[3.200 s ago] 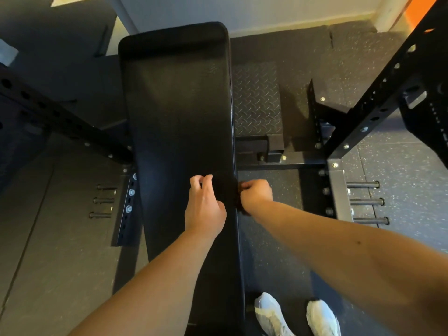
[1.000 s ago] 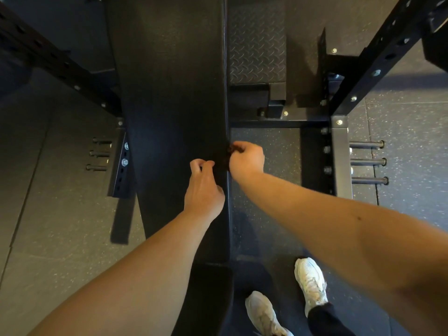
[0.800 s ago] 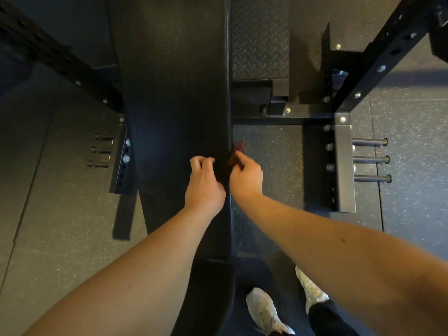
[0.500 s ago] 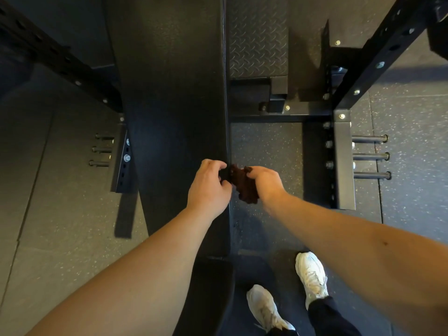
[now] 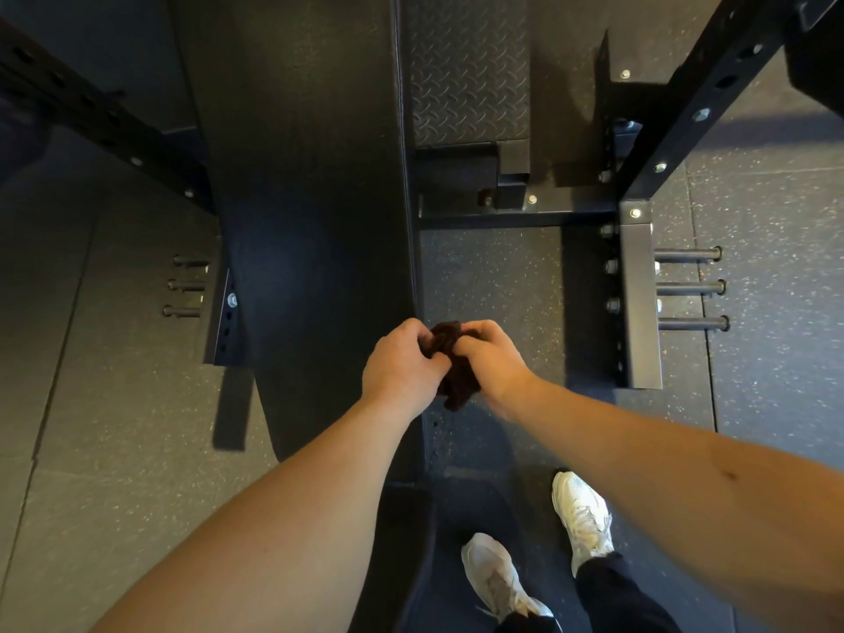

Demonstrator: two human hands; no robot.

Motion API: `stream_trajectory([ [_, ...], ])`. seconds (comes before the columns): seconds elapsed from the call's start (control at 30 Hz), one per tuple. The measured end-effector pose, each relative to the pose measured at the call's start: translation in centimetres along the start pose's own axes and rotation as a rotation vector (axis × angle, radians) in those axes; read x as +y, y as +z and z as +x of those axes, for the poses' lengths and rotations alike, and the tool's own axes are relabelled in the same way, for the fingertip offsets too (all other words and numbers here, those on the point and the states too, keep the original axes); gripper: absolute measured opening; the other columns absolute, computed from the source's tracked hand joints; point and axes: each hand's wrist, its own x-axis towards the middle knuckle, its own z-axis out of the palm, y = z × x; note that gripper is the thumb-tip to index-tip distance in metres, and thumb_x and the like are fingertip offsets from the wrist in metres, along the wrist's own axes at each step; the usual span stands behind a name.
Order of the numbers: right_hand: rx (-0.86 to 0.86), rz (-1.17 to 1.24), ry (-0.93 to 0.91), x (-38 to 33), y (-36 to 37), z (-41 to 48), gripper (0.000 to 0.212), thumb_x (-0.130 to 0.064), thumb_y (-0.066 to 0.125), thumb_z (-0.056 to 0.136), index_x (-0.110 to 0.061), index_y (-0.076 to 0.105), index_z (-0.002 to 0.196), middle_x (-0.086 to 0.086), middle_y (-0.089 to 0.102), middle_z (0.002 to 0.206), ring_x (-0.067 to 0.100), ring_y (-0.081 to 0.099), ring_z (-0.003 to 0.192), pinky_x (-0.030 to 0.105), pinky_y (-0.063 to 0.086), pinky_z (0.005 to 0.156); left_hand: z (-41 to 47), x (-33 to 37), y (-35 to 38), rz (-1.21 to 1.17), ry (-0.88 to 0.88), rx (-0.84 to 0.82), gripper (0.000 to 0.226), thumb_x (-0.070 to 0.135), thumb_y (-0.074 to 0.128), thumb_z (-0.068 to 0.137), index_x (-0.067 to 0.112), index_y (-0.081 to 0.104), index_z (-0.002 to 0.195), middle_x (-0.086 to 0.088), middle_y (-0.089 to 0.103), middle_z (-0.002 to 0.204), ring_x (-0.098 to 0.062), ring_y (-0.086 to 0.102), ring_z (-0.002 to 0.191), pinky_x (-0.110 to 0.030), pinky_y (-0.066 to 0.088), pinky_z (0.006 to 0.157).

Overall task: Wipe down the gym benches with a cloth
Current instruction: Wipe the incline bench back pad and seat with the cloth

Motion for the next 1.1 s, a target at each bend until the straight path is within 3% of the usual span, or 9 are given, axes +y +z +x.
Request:
stream_trajectory([
  [0.1, 0.092, -0.118, 0.04, 0.5, 0.1, -0.2, 0.034, -0.029, 0.068, 0.096, -0.024, 0.051, 0.126, 0.009, 0.065, 0.119, 0.025, 0.07, 0.1, 0.049, 0.061, 0.086, -0.2, -0.3, 0.0, -0.004, -0.044, 0.092, 0.014, 0.024, 0.07, 0.092, 0.026, 0.061, 0.101, 0.007, 0.065, 0.096, -0.009, 0.065, 0.084, -0.032, 0.06, 0.073],
  [0.23, -0.232, 0.267, 0.254, -1.0, 1.1, -1.5, 0.024, -0.032, 0.06, 0.102, -0.02, 0.068, 0.121, 0.012, 0.07, 0.12, 0.031, 0.067, 0.11, 0.054, 0.06, 0.086, -0.5, -0.2, 0.5, -0.008, -0.043, 0.037, 0.015, 0.024, 0.069, 0.095, 0.025, 0.063, 0.108, 0.009, 0.065, 0.099, -0.012, 0.065, 0.09, -0.035, 0.059, 0.081],
  [0.33, -0.155, 0.113, 0.138, -1.2, 1.7, -0.7, 0.016, -0.022, 0.062, 0.1, -0.016, 0.074, 0.11, 0.01, 0.075, 0.11, 0.028, 0.071, 0.105, 0.048, 0.061, 0.088, -0.4, -0.3, 0.5, -0.091, -0.056, -0.042, 0.012, 0.023, 0.066, 0.096, 0.026, 0.069, 0.108, 0.008, 0.07, 0.098, -0.012, 0.068, 0.094, -0.035, 0.058, 0.085],
  [0.43, 0.058, -0.073, -0.053, -1.7, 2.3, 1.1, 0.009, -0.019, 0.067, 0.097, -0.023, 0.075, 0.096, 0.004, 0.074, 0.103, 0.023, 0.071, 0.1, 0.041, 0.059, 0.09, -0.5, -1.2, 0.0, -0.126, -0.048, 0.08, 0.013, 0.021, 0.063, 0.096, 0.026, 0.068, 0.107, 0.01, 0.07, 0.101, -0.008, 0.067, 0.095, -0.029, 0.057, 0.082],
  [0.57, 0.121, -0.167, -0.267, -2.6, 4.2, 2.6, 0.022, -0.016, 0.057, 0.101, -0.029, 0.058, 0.12, -0.007, 0.057, 0.118, 0.014, 0.059, 0.102, 0.023, 0.052, 0.071, -0.4, -2.9, -0.5, 0.032, -0.064, 0.271, 0.025, 0.015, 0.061, 0.097, 0.02, 0.063, 0.122, 0.003, 0.056, 0.12, -0.006, 0.055, 0.093, -0.011, 0.035, 0.065],
  [0.67, 0.117, -0.216, -0.265, -1.7, 5.3, 3.9, 0.029, -0.017, 0.047, 0.106, -0.031, 0.046, 0.132, -0.003, 0.051, 0.128, 0.016, 0.057, 0.109, 0.028, 0.053, 0.078, -0.3, -4.0, -0.5, 0.079, -0.116, 0.223, 0.033, 0.017, 0.061, 0.099, 0.02, 0.058, 0.132, 0.001, 0.051, 0.128, -0.004, 0.048, 0.088, -0.012, 0.029, 0.06],
  [0.83, 0.12, -0.317, -0.283, 2.2, 5.0, 3.9, 0.025, -0.01, 0.041, 0.105, -0.031, 0.05, 0.114, 0.003, 0.057, 0.117, 0.016, 0.062, 0.098, 0.032, 0.059, 0.079, -0.2, -5.2, 0.0, 0.096, -0.14, 0.152, 0.038, 0.018, 0.06, 0.099, 0.023, 0.055, 0.136, 0.003, 0.046, 0.138, -0.008, 0.054, 0.095, -0.017, 0.04, 0.063],
  [0.97, 0.025, -0.466, -0.064, 6.3, 4.2, 3.3, 0.028, -0.009, 0.04, 0.103, -0.024, 0.051, 0.124, 0.006, 0.061, 0.111, 0.023, 0.063, 0.098, 0.04, 0.058, 0.083, -0.5, -5.1, 0.8, 0.126, -0.188, 0.139, 0.039, 0.02, 0.06, 0.099, 0.023, 0.053, 0.137, 0.003, 0.041, 0.143, -0.013, 0.061, 0.091, -0.026, 0.054, 0.07],
  [1.1, 0.075, -0.296, -0.058, 5.1, 4.3, 3.9, 0.031, -0.005, 0.041, 0.102, -0.023, 0.057, 0.12, 0.003, 0.062, 0.106, 0.019, 0.063, 0.093, 0.036, 0.056, 0.077, -0.5, -5.2, 1.2, 0.136, -0.162, 0.148, 0.039, 0.019, 0.061, 0.099, 0.022, 0.053, 0.137, 0.002, 0.039, 0.142, -0.014, 0.061, 0.079, -0.022, 0.05, 0.062],
])
